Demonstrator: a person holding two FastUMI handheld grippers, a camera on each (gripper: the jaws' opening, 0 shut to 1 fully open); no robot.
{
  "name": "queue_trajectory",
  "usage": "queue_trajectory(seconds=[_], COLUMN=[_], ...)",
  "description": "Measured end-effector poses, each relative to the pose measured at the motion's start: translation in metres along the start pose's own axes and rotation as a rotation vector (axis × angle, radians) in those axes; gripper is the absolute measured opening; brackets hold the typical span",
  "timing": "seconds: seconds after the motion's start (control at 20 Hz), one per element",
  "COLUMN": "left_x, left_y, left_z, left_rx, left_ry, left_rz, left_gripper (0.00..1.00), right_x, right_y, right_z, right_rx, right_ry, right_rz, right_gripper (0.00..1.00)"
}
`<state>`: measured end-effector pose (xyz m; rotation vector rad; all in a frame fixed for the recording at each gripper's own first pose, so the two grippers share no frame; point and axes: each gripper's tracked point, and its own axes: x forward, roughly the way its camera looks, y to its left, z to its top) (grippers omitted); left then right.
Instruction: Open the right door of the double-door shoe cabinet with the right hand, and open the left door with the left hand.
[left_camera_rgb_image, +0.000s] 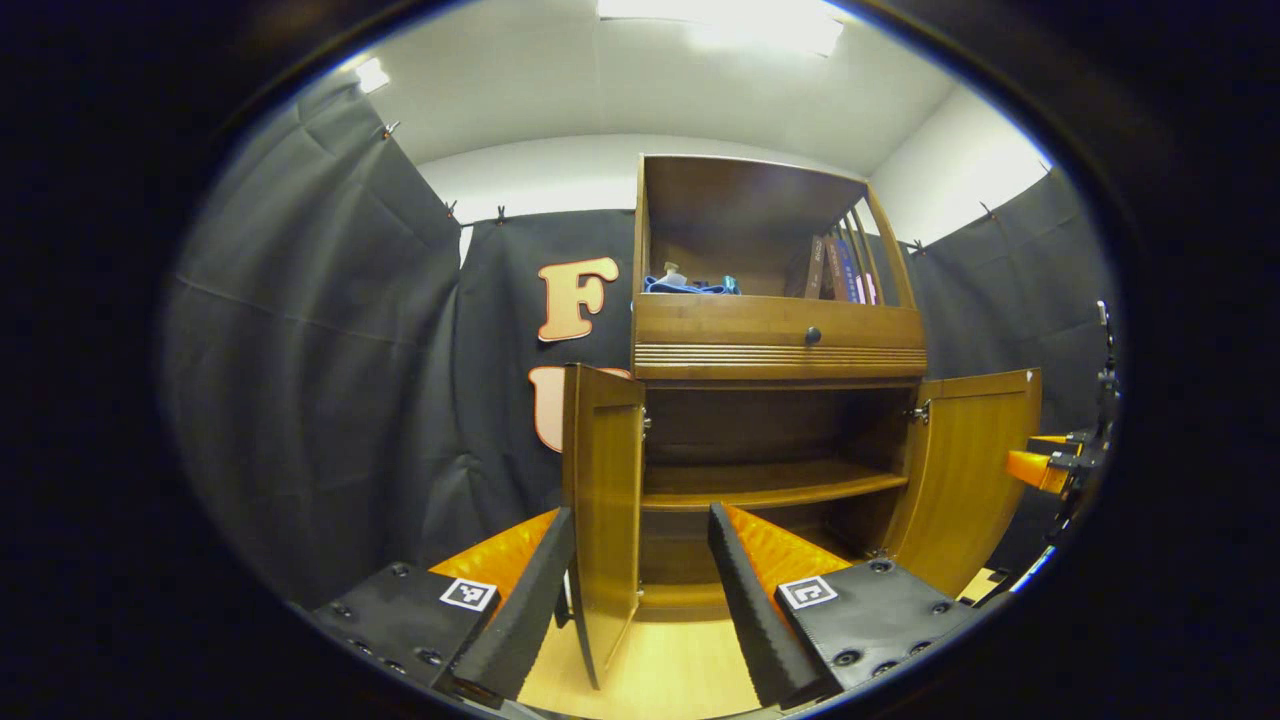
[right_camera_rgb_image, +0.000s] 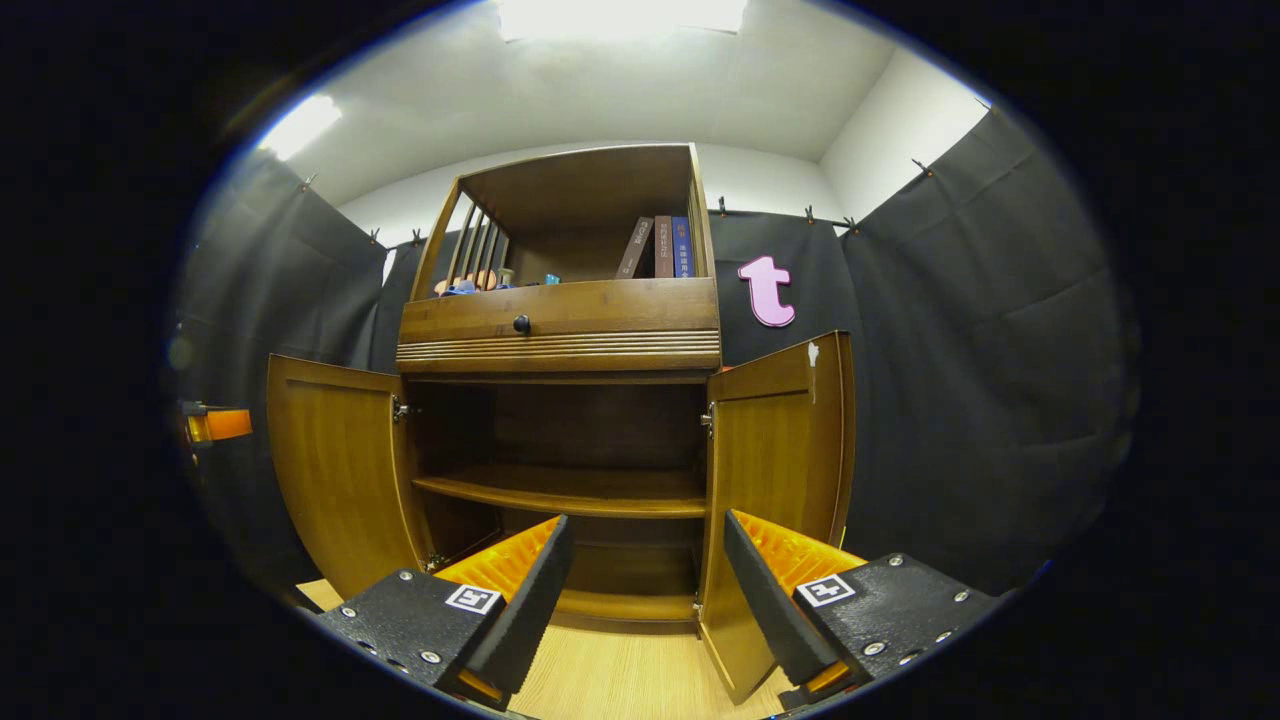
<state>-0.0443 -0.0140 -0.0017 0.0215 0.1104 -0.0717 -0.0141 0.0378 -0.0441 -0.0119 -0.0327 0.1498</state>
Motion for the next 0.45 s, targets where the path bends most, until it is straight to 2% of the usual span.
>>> queue_trajectory(seconds=[0.15,0.45], left_x=[0.006,0.019], left_y=[-0.016,-0.043], left_z=[0.006,0.005], left_rx=[-0.006,-0.001], left_ry=[-0.003,0.003], left_rz=[-0.015,-0.048], left_gripper=[0.94,0.94], right_x=[-0.003,-0.005], right_y=[-0.008,-0.022], right_z=[0.003,0.005], right_rx=[-0.001,-0.009], right_ry=[-0.006,-0.019], right_rz=[-0.004,-0.021], right_gripper=[0.92,0.92])
